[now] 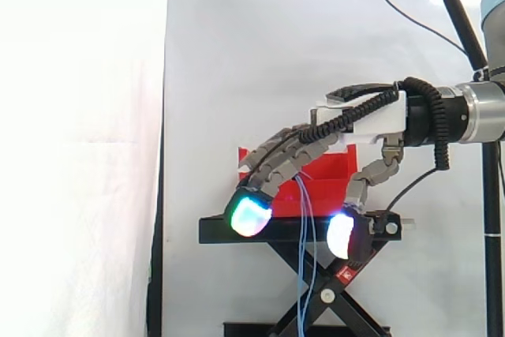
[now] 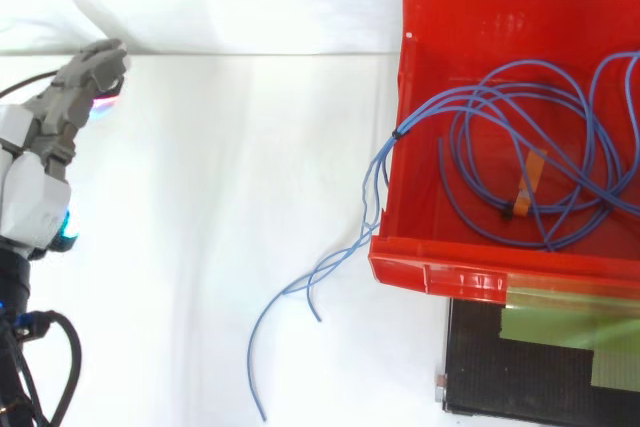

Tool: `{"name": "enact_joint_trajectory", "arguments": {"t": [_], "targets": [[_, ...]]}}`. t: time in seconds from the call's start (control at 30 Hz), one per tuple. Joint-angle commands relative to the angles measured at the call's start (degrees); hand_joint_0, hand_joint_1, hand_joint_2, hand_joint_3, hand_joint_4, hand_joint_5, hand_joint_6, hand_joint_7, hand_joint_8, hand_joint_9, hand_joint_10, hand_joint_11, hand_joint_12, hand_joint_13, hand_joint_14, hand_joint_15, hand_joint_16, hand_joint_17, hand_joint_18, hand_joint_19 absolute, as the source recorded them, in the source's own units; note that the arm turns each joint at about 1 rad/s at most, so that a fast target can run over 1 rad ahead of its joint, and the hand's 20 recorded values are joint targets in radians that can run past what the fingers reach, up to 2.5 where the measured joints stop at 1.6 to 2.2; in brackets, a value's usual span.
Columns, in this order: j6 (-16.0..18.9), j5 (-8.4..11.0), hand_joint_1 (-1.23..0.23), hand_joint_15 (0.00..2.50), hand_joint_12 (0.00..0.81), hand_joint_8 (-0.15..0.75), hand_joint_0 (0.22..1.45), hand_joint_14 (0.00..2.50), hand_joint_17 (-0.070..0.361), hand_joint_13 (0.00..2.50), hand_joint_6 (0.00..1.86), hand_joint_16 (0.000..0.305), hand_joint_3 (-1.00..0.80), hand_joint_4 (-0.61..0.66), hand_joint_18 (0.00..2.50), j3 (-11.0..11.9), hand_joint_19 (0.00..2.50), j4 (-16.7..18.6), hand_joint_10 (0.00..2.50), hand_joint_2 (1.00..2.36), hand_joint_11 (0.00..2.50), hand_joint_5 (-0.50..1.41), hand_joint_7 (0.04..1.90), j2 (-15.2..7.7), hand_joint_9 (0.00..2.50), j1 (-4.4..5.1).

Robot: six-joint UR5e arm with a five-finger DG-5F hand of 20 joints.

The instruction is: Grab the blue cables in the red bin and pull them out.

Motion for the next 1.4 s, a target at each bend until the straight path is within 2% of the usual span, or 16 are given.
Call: {"name": "enact_joint_trajectory", "arguments": {"t": [0.0, 0.07, 0.13, 0.17, 0.23, 0.4, 0.43, 0.67, 0.73, 0.83, 0.9, 0.93, 1.0, 1.1, 1.2, 1.37], "targets": [[-1.63, 0.24, -0.93, 0.29, 0.372, 0.277, 0.63, 0.01, 0.119, 0.32, 0.01, 0.053, -1.0, 0.23, 0.2, 0.01, 0.42, 0.18, 0.01, 1.0, 0.36, 0.59, 0.38, 0.0, 0.56, -0.18], [-0.13, 0.33, -0.93, 0.29, 0.372, 0.277, 0.63, 0.01, 0.119, 0.32, 0.01, 0.053, -1.0, 0.22, 0.2, 0.01, 0.42, 0.62, 0.01, 1.0, 0.35, 0.6, 0.38, 0.0, 0.56, -0.36], [1.19, 0.42, -0.92, 0.29, 0.373, 0.276, 0.63, 0.01, 0.119, 0.32, 0.01, 0.053, -1.0, 0.23, 0.2, 0.01, 0.42, 1.93, 0.01, 1.0, 0.36, 0.6, 0.39, 0.0, 0.56, -0.01], [0.83, 0.51, -0.92, 0.29, 0.376, 0.278, 0.62, 0.01, 0.12, 0.32, 0.01, 0.054, -1.0, 0.24, 0.2, 0.01, 0.42, 3.69, 0.01, 1.0, 0.36, 0.61, 0.39, 0.0, 0.56, 0.17], [0.31, 0.33, -0.93, 0.29, 0.381, 0.283, 0.61, 0.01, 0.123, 0.32, 0.01, 0.055, -1.0, 0.24, 0.2, 0.01, 0.42, 3.52, 0.01, 1.0, 0.36, 0.62, 0.39, -0.88, 0.57, 0.17], [0.39, -0.02, -0.93, 0.29, 0.387, 0.291, 0.59, 0.01, 0.126, 0.33, 0.01, 0.056, -1.0, 0.25, 0.21, 0.01, 0.43, 3.08, 0.01, 1.0, 0.36, 0.63, 0.39, -2.55, 0.57, -0.27], [0.48, -0.63, -0.93, 0.29, 0.388, 0.29, 0.59, 0.01, 0.126, 0.33, 0.01, 0.056, -1.0, 0.25, 0.21, 0.01, 0.42, 2.99, 0.01, 1.0, 0.36, 0.63, 0.4, -2.64, 0.57, -0.8], [0.48, -0.81, -0.93, 0.29, 0.385, 0.291, 0.59, 0.01, 0.125, 0.33, 0.01, 0.056, -1.0, 0.26, 0.22, 0.01, 0.43, 2.55, 0.01, 1.0, 0.36, 0.65, 0.41, -2.99, 0.58, -1.33], [0.48, -1.86, -0.93, 0.29, 0.386, 0.288, 0.59, 0.01, 0.125, 0.34, 0.01, 0.056, -1.0, 0.25, 0.22, 0.1, 0.43, 3.16, 0.01, 1.0, 0.35, 0.66, 0.41, -5.27, 0.59, -1.85], [1.62, -3.1, -0.93, 0.28, 0.385, 0.289, 0.6, 0.01, 0.125, 0.34, 0.01, 0.055, -1.0, 0.25, 0.22, 0.19, 0.43, 3.25, 0.01, 1.0, 0.36, 0.66, 0.41, -5.62, 0.59, -2.12], [2.59, -3.27, -0.93, 0.29, 0.384, 0.291, 0.6, 0.01, 0.124, 0.34, 0.01, 0.055, -1.0, 0.25, 0.22, 0.98, 0.42, 1.93, 0.01, 1.0, 0.37, 0.66, 0.41, -5.62, 0.59, -2.82], [2.59, -3.27, -0.93, 0.29, 0.384, 0.288, 0.6, 0.01, 0.124, 0.33, 0.01, 0.055, -1.0, 0.25, 0.22, 0.98, 0.41, 1.93, 0.02, 1.0, 0.37, 0.66, 0.41, -5.62, 0.59, -2.82], [2.68, -3.53, -0.93, 0.28, 0.381, 0.286, 0.6, 0.01, 0.124, 0.32, 0.01, 0.055, -1.0, 0.25, 0.21, 1.94, 0.42, -0.79, 0.01, 1.0, 0.37, 0.66, 0.41, -5.62, 0.58, -3.43], [2.59, -3.8, -0.93, 0.29, 0.382, 0.287, 0.6, 0.01, 0.124, 0.31, 0.01, 0.055, -1.0, 0.25, 0.21, 2.21, 0.42, -2.81, 0.01, 1.0, 0.36, 0.67, 0.41, -5.62, 0.57, -3.96], [2.5, -3.8, -0.93, 0.29, 0.383, 0.286, 0.6, 0.01, 0.124, 0.3, 0.01, 0.055, -1.0, 0.25, 0.2, 2.21, 0.42, -3.25, 0.01, 1.0, 0.37, 0.67, 0.41, -5.62, 0.55, -4.31], [-0.84, -4.85, -0.93, 0.29, 0.382, 0.28, 0.6, 0.01, 0.125, 0.28, 0.01, 0.055, -1.0, 0.24, 0.2, 2.21, 0.43, -4.13, 0.01, 1.0, 0.41, 0.66, 0.42, -5.62, 0.5, -5.28]]}}
